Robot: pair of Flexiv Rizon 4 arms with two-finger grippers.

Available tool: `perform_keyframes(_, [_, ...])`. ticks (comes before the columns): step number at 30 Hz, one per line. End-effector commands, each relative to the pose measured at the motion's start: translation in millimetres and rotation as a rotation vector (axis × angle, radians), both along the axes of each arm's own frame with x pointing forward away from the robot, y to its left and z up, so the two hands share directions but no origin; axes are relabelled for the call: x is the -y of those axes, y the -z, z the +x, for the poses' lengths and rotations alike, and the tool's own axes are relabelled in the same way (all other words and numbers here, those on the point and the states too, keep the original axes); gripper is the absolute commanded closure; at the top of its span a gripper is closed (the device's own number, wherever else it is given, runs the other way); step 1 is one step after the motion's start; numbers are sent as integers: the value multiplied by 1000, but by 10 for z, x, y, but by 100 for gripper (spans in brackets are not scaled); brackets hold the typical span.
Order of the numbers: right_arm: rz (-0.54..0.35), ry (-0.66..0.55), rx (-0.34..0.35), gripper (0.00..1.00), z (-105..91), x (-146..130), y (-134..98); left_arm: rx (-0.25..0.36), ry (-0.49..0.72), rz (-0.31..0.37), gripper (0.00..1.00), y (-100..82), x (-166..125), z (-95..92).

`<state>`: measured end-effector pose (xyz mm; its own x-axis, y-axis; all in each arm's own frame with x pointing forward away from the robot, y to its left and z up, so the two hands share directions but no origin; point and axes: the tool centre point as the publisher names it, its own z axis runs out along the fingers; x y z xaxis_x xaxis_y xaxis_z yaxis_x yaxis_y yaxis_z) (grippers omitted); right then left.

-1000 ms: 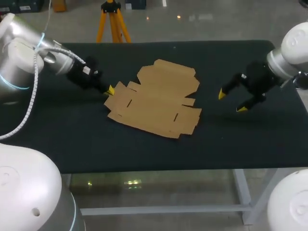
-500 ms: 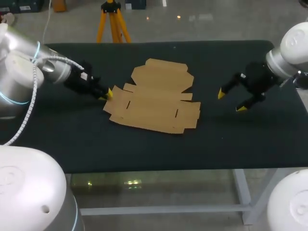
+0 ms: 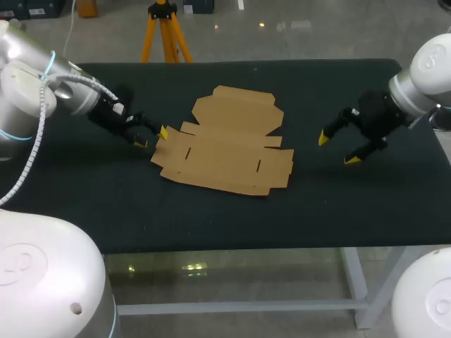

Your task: Assemble the packaging by folding the flat box into shape, placing the metal phone stand inside, and closing the box properly

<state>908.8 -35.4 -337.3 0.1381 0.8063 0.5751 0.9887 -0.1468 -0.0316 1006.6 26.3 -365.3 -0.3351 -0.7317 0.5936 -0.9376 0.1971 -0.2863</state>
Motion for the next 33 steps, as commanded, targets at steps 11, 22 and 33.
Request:
perform_keyframes(11, [1,-19,-2,0,-14,-2,-46,-120,268,51,0,105,125,387])
perform_keyframes(22, [-4,-18,-6,0,10,5,-44,-183,331,86,100,243,246,318])
perform_keyframes(33, [-1,-25,-11,0,55,6,-23,-110,187,20,100,174,198,173])
